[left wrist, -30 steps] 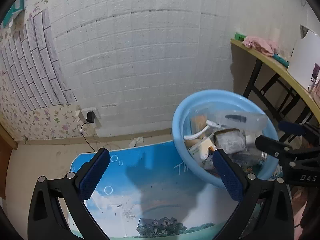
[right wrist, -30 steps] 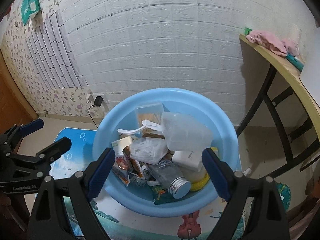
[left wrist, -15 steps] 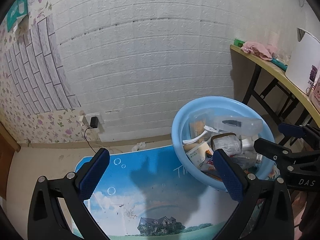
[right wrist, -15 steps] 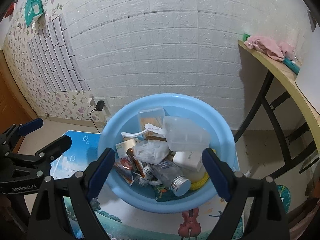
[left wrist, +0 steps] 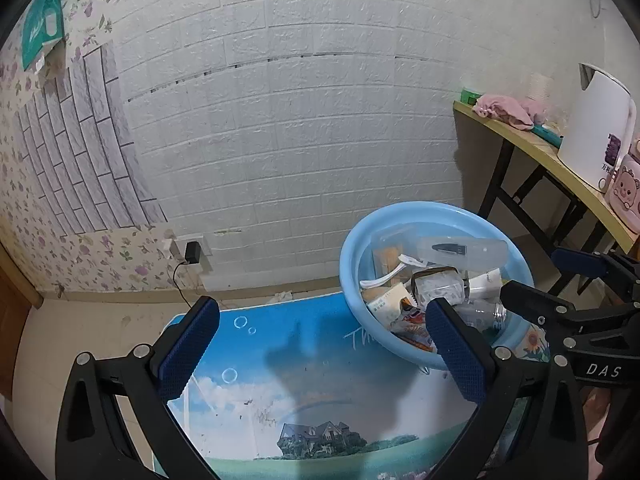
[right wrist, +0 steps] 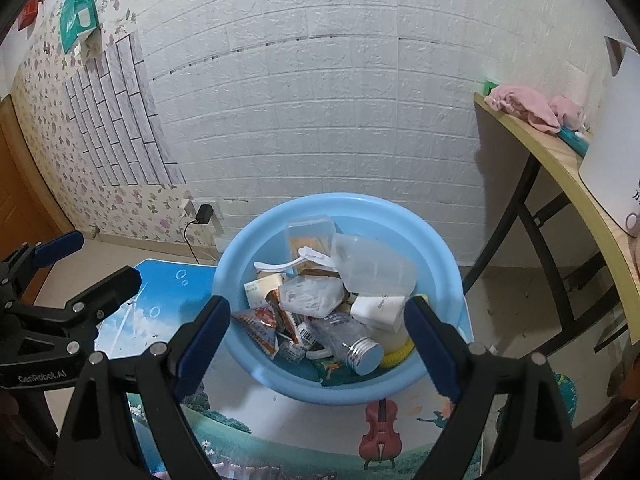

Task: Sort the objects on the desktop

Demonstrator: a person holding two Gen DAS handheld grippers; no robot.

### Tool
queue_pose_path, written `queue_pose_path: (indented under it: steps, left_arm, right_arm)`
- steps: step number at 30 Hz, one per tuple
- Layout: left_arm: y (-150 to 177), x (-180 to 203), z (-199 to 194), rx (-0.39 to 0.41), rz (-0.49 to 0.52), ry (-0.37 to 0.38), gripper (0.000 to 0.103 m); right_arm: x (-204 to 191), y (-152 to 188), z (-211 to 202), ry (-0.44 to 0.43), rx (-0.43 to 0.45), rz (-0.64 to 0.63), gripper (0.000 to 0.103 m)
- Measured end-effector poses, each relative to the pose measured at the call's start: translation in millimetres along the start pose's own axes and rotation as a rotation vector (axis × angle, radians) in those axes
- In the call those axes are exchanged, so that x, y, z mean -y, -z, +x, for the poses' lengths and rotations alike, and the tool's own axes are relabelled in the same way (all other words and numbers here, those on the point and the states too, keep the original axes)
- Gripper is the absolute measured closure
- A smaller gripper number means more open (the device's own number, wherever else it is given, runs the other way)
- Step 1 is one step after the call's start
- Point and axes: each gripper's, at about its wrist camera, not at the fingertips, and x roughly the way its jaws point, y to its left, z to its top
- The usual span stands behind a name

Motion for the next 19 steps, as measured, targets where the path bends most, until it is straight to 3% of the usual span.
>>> queue_pose_path:
  steps: [19]
  left_arm:
    - [10,2,-35,0.047,-0.014,-0.004,0.0]
  right_arm:
    - [-7,14,-27,0.004,0.02,-0.012,0.013]
